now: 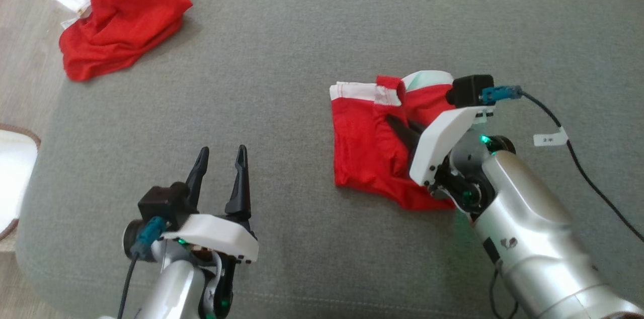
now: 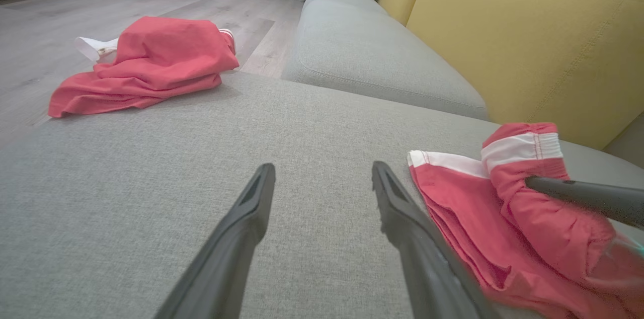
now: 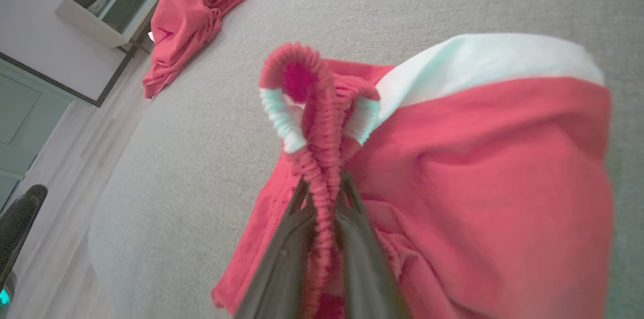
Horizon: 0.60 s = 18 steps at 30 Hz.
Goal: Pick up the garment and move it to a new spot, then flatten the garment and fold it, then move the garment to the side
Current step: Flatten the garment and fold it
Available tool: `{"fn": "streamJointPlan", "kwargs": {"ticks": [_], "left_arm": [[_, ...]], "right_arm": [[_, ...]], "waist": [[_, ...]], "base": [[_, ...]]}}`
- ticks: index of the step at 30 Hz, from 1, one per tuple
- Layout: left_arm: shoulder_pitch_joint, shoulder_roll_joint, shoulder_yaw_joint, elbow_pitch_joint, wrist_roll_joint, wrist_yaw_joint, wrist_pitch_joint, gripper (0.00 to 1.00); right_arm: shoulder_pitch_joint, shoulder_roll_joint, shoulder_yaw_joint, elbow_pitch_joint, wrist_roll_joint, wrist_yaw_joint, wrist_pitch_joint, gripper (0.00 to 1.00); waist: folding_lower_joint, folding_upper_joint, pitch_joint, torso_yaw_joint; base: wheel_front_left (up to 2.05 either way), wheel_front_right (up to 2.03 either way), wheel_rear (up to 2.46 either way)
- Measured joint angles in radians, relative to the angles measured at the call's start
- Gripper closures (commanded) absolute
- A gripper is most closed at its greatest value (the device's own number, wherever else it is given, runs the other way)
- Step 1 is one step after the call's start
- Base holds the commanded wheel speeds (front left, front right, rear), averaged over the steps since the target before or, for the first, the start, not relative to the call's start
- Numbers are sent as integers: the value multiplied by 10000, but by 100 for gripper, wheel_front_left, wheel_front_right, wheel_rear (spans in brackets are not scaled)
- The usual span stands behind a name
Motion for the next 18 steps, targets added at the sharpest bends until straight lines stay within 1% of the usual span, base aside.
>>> {"fn": "streamJointPlan", "kwargs": {"ticks": [2,3,4,10,12,15,18], "left_arm": [[0,0,-17,0,-4,2,0,0],[-1,0,-33,0,-4,2,0,0],[-4,-2,-59,0,-4,4,0,0],[-10,-2,-161,0,-98,77,0,0],[-11,-2,-157,-6,-102,77,0,0],[-14,-2,-153,-58,-102,79,0,0],[-34,-2,-132,-107,-92,82,0,0]], "right_arm": [[-203,4,56,276,92,0,-161,44],[-275,-2,184,332,290,0,-219,3],[-324,-2,353,345,520,0,-313,0],[-488,25,1540,217,1605,0,-786,0],[-532,29,1774,88,1808,0,-984,0],[-565,29,1893,77,1848,0,-1528,0],[-737,23,1850,199,1478,0,-2362,0]], "waist": [[0,0,40,79],[0,0,55,111],[0,0,70,140],[0,0,104,147],[0,0,104,98],[0,0,99,-16],[0,0,73,-154]], "base": [[0,0,0],[0,0,0],[0,0,0],[0,0,0],[0,0,0],[0,0,0],[0,0,0]]}}
